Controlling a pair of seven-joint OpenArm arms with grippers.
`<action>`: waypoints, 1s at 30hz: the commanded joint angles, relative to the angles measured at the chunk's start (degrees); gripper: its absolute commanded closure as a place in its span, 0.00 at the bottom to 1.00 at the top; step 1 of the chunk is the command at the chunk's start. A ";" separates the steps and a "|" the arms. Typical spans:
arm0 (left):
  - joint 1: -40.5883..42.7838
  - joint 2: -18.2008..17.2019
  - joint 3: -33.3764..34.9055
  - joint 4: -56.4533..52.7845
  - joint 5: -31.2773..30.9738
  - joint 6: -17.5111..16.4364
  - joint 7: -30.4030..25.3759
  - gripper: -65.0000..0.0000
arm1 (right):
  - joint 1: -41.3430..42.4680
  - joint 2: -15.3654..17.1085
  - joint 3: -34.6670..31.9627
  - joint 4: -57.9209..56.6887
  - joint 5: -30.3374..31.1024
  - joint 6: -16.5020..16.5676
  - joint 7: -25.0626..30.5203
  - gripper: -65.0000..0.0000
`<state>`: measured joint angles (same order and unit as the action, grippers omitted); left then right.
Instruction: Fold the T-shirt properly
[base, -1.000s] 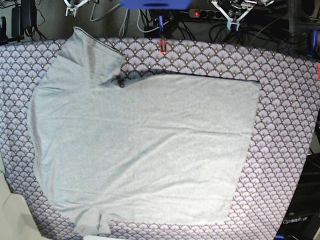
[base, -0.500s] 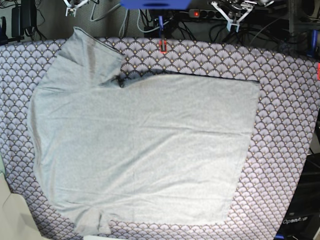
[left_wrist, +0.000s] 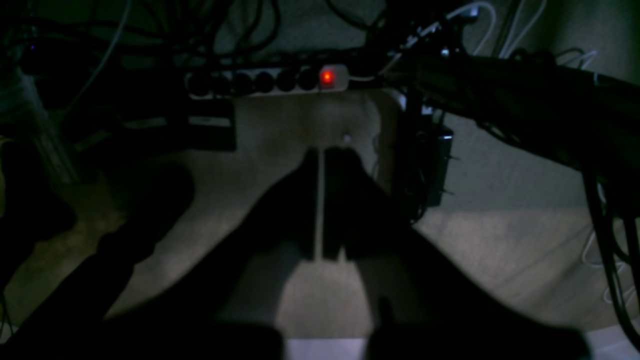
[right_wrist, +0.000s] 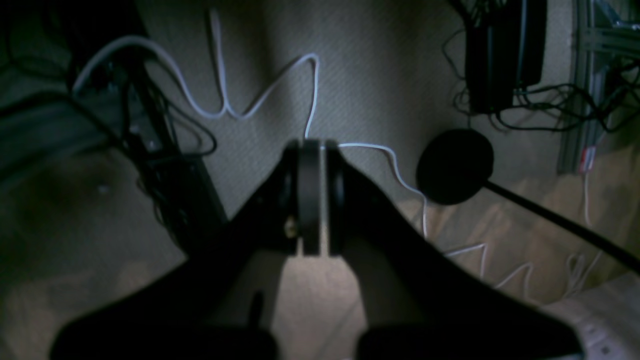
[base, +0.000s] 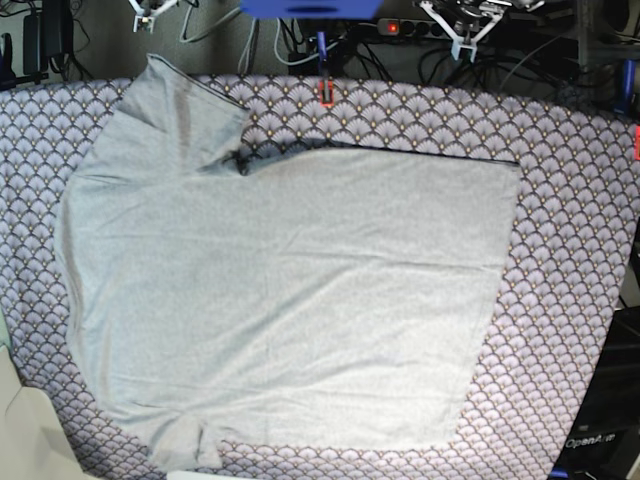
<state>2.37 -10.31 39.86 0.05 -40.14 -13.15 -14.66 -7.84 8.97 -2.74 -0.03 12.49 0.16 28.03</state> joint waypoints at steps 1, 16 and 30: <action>0.40 -0.38 0.01 -0.05 0.01 -0.08 -0.33 0.97 | 0.32 0.39 -0.91 0.03 0.39 0.14 0.58 1.00; 0.40 -0.29 -0.25 -0.05 -0.43 -0.08 -0.33 1.00 | 0.67 0.30 -3.37 0.03 0.48 0.14 0.58 1.00; 0.57 -0.29 -0.34 -0.05 -0.43 -0.26 -0.51 1.00 | 0.67 0.30 -2.93 0.03 0.74 0.14 1.02 1.00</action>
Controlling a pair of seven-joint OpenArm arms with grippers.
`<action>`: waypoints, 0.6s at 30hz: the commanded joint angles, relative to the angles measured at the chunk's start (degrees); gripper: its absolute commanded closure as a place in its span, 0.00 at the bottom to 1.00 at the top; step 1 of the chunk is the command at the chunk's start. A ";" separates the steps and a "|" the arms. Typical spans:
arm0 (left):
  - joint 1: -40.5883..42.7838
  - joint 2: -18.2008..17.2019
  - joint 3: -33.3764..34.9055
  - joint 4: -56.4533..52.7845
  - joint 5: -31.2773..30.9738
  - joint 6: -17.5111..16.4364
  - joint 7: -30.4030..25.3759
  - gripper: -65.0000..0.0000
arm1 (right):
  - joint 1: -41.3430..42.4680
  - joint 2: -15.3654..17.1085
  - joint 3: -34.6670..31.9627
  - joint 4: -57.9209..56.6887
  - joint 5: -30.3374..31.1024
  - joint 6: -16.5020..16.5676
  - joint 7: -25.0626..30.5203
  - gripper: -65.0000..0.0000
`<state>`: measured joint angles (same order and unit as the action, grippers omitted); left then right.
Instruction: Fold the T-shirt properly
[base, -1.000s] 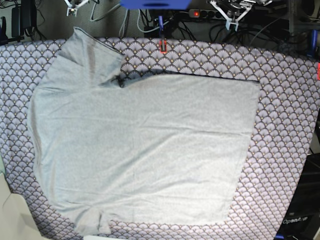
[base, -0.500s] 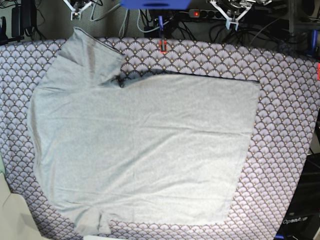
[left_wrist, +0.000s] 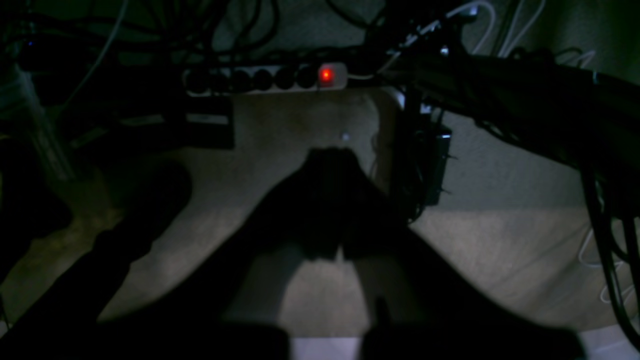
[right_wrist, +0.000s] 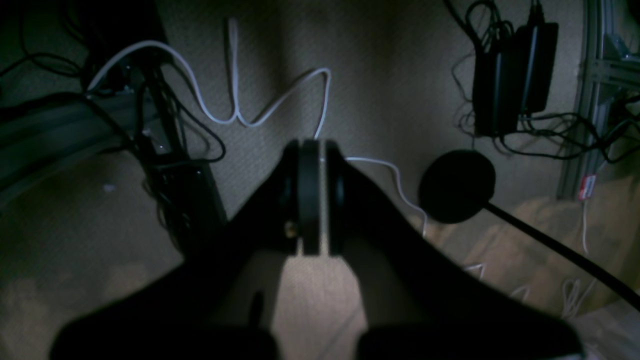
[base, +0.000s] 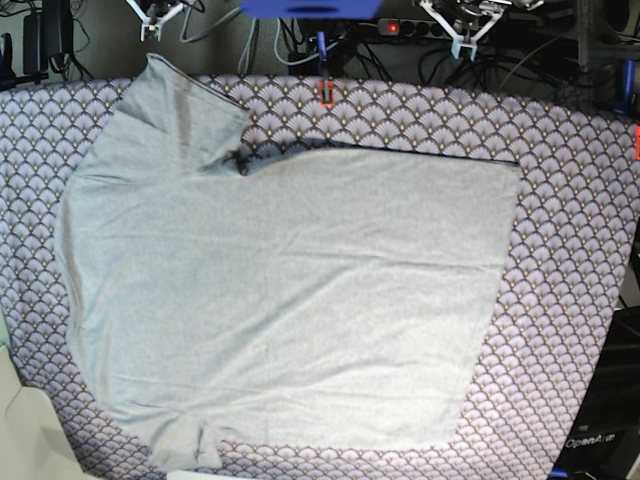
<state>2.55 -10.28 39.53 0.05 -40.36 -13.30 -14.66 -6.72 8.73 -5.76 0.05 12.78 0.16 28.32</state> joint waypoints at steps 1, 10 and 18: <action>0.40 -0.31 -0.01 -0.05 -0.21 -0.28 -0.51 1.00 | -0.53 0.54 0.09 -0.05 0.46 0.14 0.83 1.00; 1.54 0.39 0.25 -0.05 0.23 -0.28 -3.15 1.00 | -0.88 0.54 0.26 -0.05 0.63 -0.03 3.11 1.00; 1.63 0.48 0.25 -0.05 0.23 -0.46 -5.70 1.00 | -0.97 0.54 0.26 -0.05 0.63 -0.12 4.96 1.00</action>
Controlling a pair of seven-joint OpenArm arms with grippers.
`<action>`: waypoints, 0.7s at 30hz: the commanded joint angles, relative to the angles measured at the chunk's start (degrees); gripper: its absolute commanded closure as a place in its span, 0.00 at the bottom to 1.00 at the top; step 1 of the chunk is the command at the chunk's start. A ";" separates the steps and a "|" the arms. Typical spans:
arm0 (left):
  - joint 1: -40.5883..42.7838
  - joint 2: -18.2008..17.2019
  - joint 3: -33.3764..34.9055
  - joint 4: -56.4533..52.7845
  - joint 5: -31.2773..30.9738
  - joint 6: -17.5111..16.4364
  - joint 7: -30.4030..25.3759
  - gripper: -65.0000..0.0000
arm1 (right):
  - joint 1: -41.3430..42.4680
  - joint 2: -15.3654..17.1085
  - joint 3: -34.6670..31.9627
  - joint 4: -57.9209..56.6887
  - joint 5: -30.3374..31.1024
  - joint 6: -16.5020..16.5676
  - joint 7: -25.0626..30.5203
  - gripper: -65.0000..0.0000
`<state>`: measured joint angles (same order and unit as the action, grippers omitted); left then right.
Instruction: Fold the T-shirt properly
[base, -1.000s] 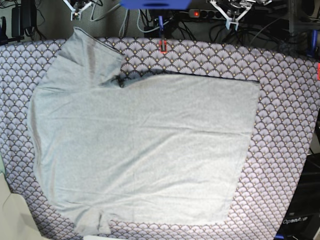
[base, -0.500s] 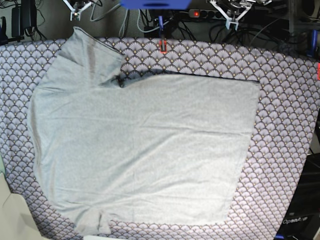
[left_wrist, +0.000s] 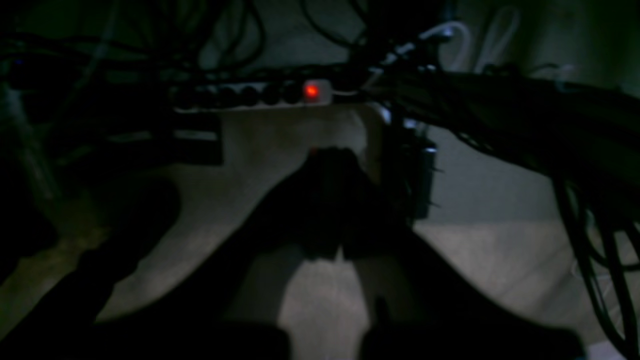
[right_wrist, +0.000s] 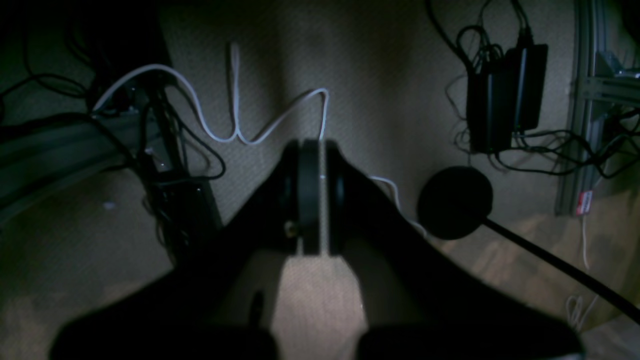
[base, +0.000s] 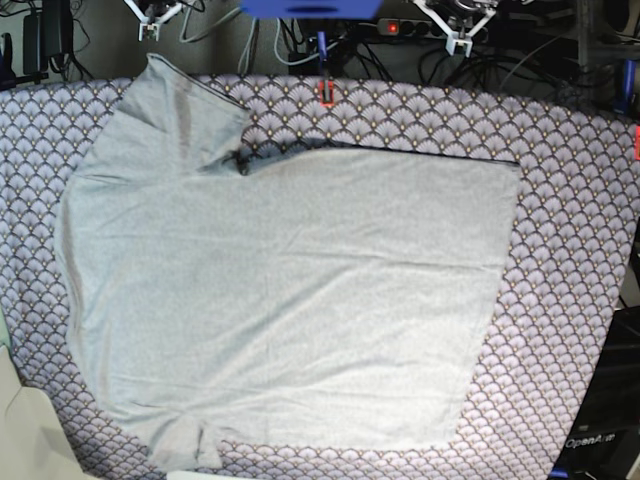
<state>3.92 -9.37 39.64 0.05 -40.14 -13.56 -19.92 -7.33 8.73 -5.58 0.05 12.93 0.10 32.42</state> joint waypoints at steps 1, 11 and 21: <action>0.25 -0.44 0.23 -0.05 0.01 -0.20 -0.43 1.00 | -0.36 0.54 0.09 -0.05 0.48 -0.05 0.94 1.00; 1.13 -0.44 2.96 -0.05 -0.08 -0.28 -0.60 1.00 | -2.12 0.54 0.18 -0.05 0.57 -0.05 6.39 1.00; 1.22 -0.44 3.57 -0.05 0.01 -0.28 -3.33 1.00 | -2.82 0.54 0.18 -0.05 2.50 -0.05 7.71 1.00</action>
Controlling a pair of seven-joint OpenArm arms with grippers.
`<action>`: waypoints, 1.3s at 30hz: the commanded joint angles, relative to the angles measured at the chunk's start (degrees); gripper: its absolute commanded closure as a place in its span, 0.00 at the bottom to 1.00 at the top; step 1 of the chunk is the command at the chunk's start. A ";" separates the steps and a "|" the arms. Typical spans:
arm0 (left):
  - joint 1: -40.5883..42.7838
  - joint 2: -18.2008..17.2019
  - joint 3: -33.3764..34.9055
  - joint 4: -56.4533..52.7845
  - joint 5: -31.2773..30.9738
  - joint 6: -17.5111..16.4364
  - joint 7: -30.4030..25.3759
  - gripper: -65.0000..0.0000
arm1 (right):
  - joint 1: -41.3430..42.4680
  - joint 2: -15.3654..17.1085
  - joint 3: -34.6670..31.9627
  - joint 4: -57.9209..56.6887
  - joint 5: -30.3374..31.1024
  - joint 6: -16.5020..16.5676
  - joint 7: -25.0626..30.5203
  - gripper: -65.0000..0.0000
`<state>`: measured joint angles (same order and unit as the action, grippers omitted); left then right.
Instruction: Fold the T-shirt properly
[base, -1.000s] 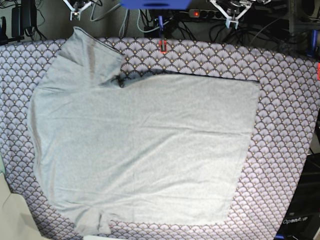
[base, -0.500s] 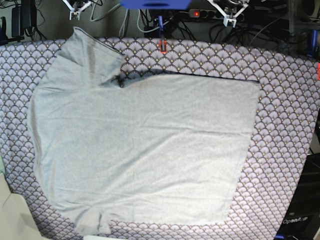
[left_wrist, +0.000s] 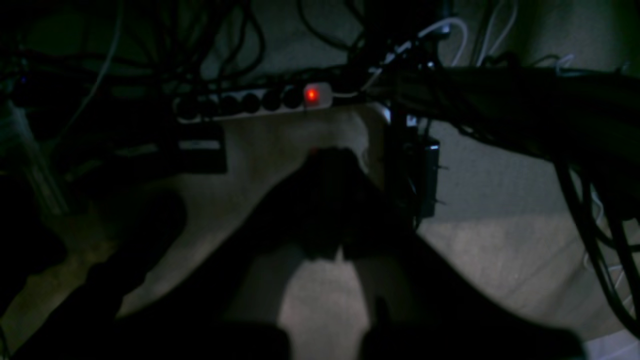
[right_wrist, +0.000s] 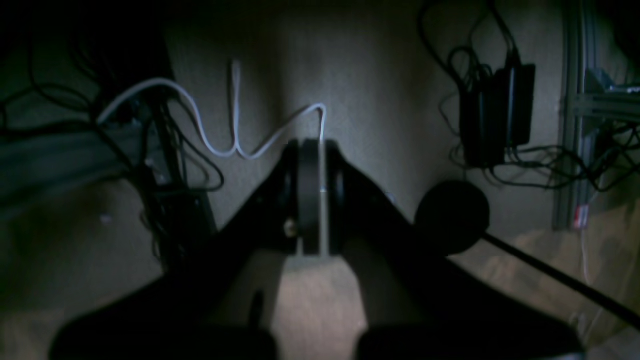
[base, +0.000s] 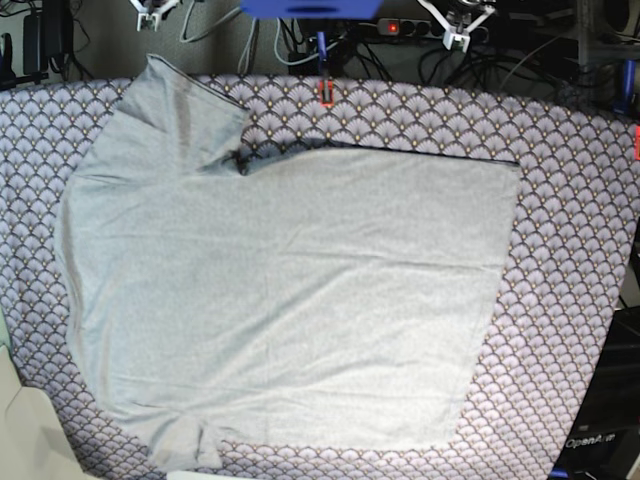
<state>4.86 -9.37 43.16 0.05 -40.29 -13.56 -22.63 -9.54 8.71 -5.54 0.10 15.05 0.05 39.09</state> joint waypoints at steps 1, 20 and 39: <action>0.37 -0.44 0.05 -0.05 0.16 -0.28 -0.71 1.00 | -0.61 0.65 0.05 -0.10 1.00 -0.01 1.04 1.00; 1.95 -0.44 -0.12 -0.05 -0.28 -6.61 -2.47 1.00 | -2.99 0.74 -0.04 -0.10 1.35 0.08 10.36 1.00; 5.55 -0.26 0.14 -0.05 0.16 -6.97 -7.56 1.00 | 3.96 0.56 0.13 -0.10 1.44 0.17 36.03 1.00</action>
<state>10.17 -9.13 43.24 -0.01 -40.14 -19.99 -29.43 -5.54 8.82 -5.54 -0.08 15.92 0.12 73.45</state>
